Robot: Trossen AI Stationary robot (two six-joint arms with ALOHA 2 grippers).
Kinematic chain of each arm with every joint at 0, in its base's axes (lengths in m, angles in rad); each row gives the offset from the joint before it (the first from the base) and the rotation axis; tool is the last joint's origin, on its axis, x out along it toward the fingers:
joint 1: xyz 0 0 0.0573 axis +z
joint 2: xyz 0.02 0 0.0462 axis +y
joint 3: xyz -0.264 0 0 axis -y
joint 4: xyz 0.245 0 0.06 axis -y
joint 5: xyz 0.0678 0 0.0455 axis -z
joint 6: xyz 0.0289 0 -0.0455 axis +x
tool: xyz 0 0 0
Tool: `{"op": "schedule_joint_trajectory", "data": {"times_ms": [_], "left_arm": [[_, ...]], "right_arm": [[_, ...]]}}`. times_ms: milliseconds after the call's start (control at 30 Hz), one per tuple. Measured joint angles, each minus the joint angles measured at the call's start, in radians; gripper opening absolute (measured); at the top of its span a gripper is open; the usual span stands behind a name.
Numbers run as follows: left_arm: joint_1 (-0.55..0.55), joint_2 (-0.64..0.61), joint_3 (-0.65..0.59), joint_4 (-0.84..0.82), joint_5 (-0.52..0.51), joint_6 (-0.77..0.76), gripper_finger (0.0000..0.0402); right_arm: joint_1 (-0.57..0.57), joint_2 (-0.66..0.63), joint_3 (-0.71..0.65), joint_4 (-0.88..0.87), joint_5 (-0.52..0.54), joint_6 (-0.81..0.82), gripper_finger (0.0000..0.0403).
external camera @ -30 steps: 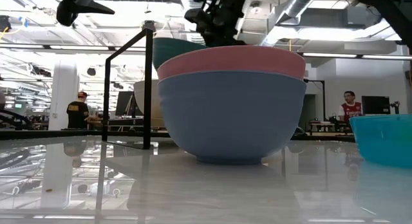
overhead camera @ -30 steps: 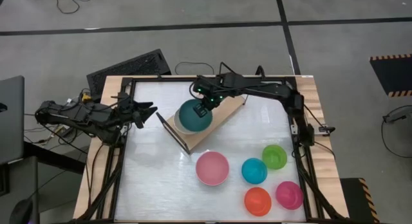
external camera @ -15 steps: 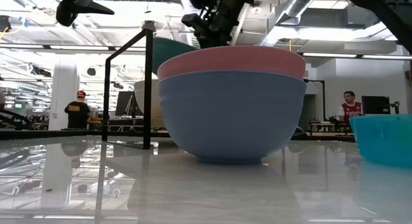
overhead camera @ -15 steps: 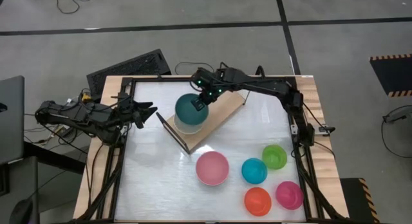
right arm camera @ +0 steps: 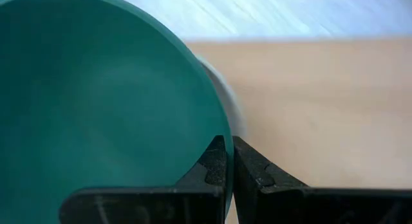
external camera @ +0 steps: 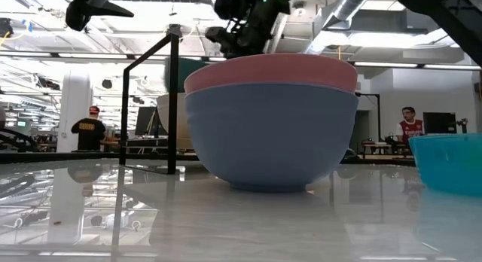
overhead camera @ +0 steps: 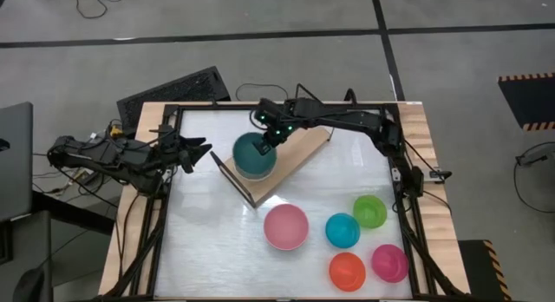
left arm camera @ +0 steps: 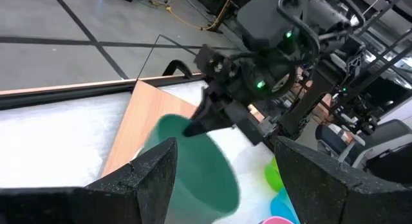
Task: Place and stack bowls onto a shelf
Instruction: Stack the dark green bowl on top of the white bowl on the shelf
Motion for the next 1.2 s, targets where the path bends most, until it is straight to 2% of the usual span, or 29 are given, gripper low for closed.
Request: {"op": "schedule_joint_trajectory", "data": {"times_ms": [433,667,1200], "left_arm": [[0.000,0.000,0.000,0.000,0.000,-0.015,0.0245],[0.000,0.000,0.000,0.000,0.000,-0.015,0.0245],[0.000,0.000,0.000,0.000,0.001,-0.015,0.0245]], "right_arm": [[-0.009,0.012,-0.002,-0.029,-0.015,-0.004,0.0031],[-0.010,0.012,-0.002,-0.030,-0.016,-0.004,0.0093],[-0.025,-0.045,0.028,-0.046,-0.013,-0.028,0.0169]]}}
